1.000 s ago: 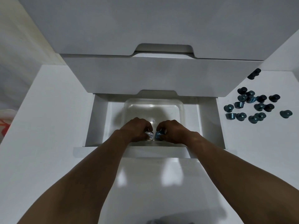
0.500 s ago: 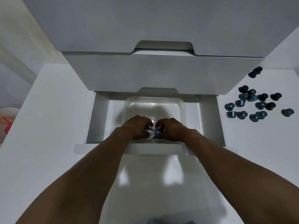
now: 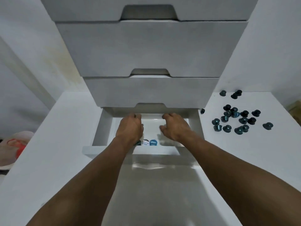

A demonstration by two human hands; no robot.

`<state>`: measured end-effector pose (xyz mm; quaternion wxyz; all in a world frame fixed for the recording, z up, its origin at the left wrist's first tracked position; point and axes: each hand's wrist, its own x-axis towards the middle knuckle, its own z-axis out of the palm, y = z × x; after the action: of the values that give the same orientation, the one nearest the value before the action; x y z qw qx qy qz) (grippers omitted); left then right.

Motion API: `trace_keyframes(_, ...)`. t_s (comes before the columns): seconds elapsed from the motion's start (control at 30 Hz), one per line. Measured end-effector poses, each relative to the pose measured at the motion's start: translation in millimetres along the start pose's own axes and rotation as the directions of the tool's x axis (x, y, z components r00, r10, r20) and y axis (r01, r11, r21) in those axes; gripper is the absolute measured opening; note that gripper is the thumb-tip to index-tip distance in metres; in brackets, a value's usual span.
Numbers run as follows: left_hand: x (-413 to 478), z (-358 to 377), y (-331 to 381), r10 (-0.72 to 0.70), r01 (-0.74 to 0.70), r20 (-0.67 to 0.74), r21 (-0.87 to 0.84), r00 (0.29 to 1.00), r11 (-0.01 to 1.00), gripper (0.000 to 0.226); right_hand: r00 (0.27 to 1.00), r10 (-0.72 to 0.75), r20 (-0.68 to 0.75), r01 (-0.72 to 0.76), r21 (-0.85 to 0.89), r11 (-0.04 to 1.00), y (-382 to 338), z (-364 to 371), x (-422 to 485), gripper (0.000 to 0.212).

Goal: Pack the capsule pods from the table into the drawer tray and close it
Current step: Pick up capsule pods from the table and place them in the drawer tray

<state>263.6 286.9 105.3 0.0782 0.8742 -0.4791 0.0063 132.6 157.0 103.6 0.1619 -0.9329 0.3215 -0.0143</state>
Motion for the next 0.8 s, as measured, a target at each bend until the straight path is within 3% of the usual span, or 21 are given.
trace_keyframes(0.23, -41, -49, 18, 0.140, -0.149, -0.280, -0.008, 0.950, 0.989, 0.030, 0.964, -0.027, -0.266, 0.027, -0.003, 1.000, -7, -43, -71, 0.049)
trace_keyframes(0.4, -82, -82, 35, 0.267, -0.275, -0.434, 0.047, 0.860, 0.960, 0.028, 0.911, 0.009, -0.412, -0.014, -0.010, 1.000, -12, -69, -142, 0.045)
trace_keyframes(0.8, -142, -128, 125, 0.405, -0.418, -0.505, 0.095, 0.762, 0.904, 0.029, 0.831, 0.077, -0.550, -0.085, 0.010, 0.996, 18, -115, -252, 0.046)
